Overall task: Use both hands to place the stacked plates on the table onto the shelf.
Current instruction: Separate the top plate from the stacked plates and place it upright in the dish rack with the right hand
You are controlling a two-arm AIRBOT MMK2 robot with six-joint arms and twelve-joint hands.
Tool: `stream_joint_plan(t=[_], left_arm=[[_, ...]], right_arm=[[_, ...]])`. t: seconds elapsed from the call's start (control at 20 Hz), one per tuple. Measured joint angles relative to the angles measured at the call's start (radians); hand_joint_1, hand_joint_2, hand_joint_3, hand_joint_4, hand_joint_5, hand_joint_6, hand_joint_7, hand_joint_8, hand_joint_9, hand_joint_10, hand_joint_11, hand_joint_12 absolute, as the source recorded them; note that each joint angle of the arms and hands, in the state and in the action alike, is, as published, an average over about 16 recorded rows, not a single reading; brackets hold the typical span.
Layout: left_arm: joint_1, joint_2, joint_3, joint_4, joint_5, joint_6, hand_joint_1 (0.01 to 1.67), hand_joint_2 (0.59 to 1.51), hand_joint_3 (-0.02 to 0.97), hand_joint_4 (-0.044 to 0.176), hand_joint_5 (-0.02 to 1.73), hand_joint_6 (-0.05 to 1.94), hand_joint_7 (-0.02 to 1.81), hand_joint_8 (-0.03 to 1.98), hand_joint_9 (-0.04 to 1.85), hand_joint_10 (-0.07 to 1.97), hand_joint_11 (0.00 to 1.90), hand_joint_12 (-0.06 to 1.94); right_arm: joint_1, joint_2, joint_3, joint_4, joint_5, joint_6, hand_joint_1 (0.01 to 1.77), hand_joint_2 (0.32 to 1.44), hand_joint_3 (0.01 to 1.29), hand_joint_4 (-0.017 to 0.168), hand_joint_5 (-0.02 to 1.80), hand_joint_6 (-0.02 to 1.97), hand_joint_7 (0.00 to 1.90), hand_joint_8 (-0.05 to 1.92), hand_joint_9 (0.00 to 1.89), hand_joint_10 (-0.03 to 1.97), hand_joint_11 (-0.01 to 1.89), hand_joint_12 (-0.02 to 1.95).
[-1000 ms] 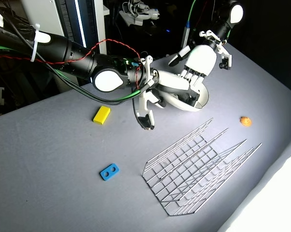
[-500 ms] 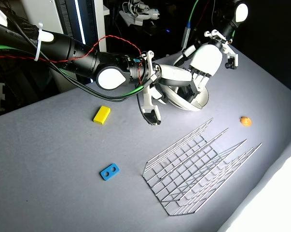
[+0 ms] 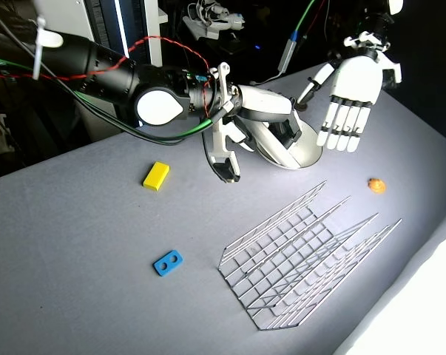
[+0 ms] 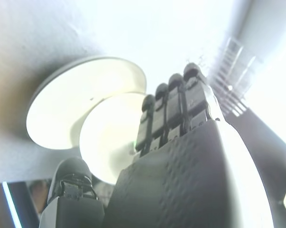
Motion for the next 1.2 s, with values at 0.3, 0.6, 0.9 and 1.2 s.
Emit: stream_joint_plan(t=[0.3,0.6,0.9,1.2], left_arm=[[-0.01,0.034,0.005,-0.026,0.0,0.001,0.02,1.145,0.004,0.002,0.09,0.02,0.08,0.0,0.05,0.02,0.03,0.03],[-0.015,0.05,0.008,-0.02,-0.035,0.004,0.02,1.145,0.005,0.002,0.08,0.02,0.08,0.0,0.05,0.02,0.03,0.03],[-0.017,0.055,0.014,-0.002,-0.096,0.014,0.02,1.145,0.005,0.002,0.08,0.02,0.08,0.0,0.05,0.02,0.03,0.02],[-0.012,0.053,0.018,0.03,-0.19,0.047,0.02,1.145,0.005,0.002,0.08,0.02,0.08,0.0,0.05,0.02,0.02,0.01]], right_arm=[[0.097,0.095,-0.069,0.083,-0.04,0.013,1.17,1.06,0.02,0.0,0.83,1.08,0.96,1.07,1.04,0.66,0.71,1.45],[0.199,0.167,-0.081,0.117,-0.077,0.074,1.18,1.07,0.02,-0.003,0.84,1.1,0.99,1.08,1.04,0.66,0.73,1.44],[0.281,0.202,-0.019,0.093,-0.082,0.232,1.19,1.07,0.01,-0.002,0.83,1.1,0.99,1.08,1.04,0.63,0.73,1.41],[0.322,0.215,0.058,0.068,-0.082,0.436,1.19,1.07,0.01,-0.002,0.83,1.1,0.99,1.07,1.06,0.61,0.72,1.39]])
